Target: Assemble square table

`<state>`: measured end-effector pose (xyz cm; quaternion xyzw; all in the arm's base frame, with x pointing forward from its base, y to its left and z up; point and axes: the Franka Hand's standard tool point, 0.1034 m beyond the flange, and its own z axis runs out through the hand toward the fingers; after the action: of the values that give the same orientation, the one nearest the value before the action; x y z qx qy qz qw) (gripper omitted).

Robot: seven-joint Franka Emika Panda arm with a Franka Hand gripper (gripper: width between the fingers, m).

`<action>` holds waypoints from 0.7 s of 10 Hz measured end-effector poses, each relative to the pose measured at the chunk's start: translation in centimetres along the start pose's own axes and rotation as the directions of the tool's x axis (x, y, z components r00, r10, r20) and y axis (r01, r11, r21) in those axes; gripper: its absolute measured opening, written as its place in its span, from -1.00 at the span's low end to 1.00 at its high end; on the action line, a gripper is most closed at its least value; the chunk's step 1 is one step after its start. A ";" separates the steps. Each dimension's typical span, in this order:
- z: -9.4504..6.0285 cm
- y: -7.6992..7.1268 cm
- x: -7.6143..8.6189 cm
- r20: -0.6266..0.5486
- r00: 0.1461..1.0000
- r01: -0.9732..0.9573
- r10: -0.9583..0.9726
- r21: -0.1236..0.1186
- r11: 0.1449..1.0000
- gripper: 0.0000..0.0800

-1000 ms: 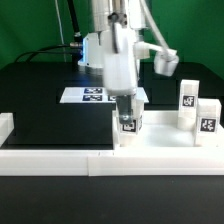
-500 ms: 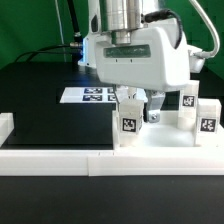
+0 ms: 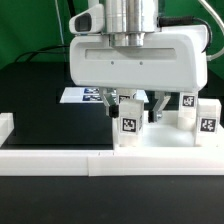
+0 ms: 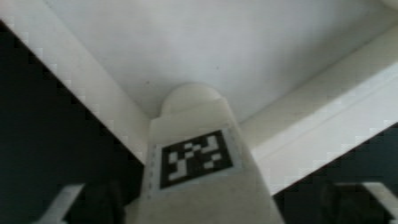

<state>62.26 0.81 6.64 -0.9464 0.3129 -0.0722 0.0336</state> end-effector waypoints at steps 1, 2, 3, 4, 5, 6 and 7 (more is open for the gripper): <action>0.0 0.0 0.0 0.000 1.000 -0.015 0.015 0.000 1.000 -0.04; 0.0 0.1 0.0 0.001 0.997 -0.083 0.083 0.000 0.997 -0.28; 0.0 0.1 0.0 0.001 0.990 -0.139 0.139 0.000 0.990 -0.27; 0.0 0.1 0.0 0.001 0.978 -0.207 0.207 0.000 0.978 -0.27; 0.1 0.1 0.0 0.002 0.958 -0.286 0.286 0.001 0.958 -0.27; 0.0 0.2 0.1 0.003 0.920 -0.391 0.391 0.000 0.920 -0.27; 0.0 0.4 0.2 0.020 0.851 -0.525 0.525 -0.009 0.851 -0.27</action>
Offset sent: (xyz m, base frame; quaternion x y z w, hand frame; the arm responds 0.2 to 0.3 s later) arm 0.0000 0.0000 0.0000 0.0000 0.0000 0.1938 0.9810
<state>62.17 0.41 6.59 -0.8260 0.5589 -0.0494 0.0537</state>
